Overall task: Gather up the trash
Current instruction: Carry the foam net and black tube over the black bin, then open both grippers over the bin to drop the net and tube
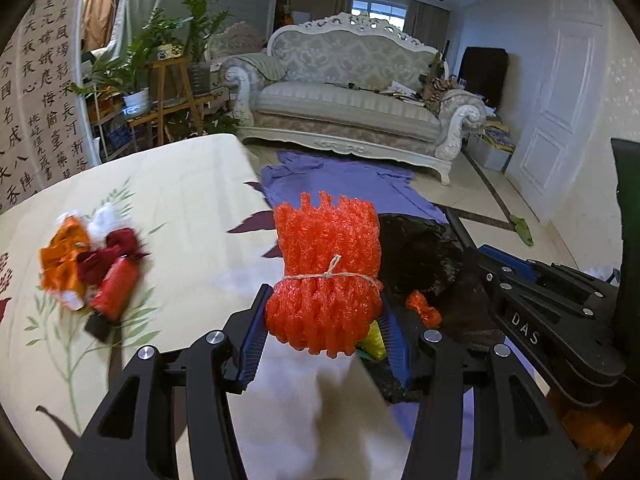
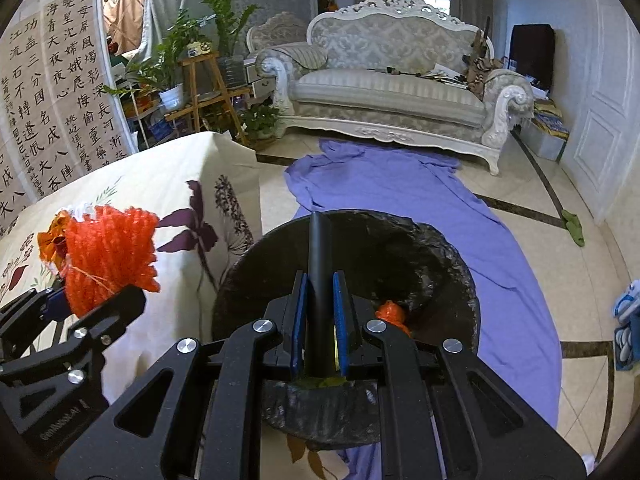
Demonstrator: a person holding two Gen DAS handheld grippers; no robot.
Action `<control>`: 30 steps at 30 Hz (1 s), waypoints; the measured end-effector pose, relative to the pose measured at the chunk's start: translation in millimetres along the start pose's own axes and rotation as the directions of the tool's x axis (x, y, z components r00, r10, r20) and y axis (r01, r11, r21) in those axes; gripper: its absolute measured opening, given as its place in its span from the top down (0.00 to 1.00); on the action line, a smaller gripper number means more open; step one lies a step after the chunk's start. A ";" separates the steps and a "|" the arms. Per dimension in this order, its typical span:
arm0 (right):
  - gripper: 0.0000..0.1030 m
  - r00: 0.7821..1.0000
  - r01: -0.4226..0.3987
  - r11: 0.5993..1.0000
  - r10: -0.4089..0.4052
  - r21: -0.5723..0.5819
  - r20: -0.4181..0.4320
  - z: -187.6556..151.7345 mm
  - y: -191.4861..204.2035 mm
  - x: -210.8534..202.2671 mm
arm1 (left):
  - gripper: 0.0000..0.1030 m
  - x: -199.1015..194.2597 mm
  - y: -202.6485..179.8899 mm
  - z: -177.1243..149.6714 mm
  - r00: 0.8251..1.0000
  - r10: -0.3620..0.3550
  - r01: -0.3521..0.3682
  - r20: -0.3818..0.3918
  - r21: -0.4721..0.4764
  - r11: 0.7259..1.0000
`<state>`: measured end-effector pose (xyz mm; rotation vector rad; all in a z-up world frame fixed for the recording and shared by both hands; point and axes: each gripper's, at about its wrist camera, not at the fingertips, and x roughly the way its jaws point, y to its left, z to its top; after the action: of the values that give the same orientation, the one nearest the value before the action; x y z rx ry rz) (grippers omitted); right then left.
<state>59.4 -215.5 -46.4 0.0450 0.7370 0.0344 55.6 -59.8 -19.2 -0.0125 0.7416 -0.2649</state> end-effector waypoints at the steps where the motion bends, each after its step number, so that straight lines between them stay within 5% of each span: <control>1: 0.88 1.000 -0.001 1.000 0.001 0.003 0.000 0.6 -2.6 1.4 | 0.51 5.0 -2.5 1.5 1.000 0.000 0.000 -0.003 0.005 1.000; 7: 0.87 1.000 -0.005 1.000 0.005 0.014 -0.004 6.3 -12.7 13.6 | 0.49 23.3 -9.0 4.2 1.000 0.006 -0.006 -0.021 0.023 1.000; 14: 0.79 1.000 -0.013 0.998 0.015 0.064 -0.024 6.1 -26.4 29.0 | 0.32 32.5 -7.1 5.8 0.999 0.010 -0.010 -0.051 -0.002 1.000; 30: 0.71 0.999 -0.011 0.995 0.014 0.097 -0.034 1.9 -31.0 24.6 | 0.30 11.9 6.3 4.3 0.998 0.057 -0.058 -0.020 -0.042 0.997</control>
<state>79.3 -245.4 -63.1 0.1417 0.7732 0.0118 68.3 -56.9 -24.6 -0.0287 0.7646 -0.1944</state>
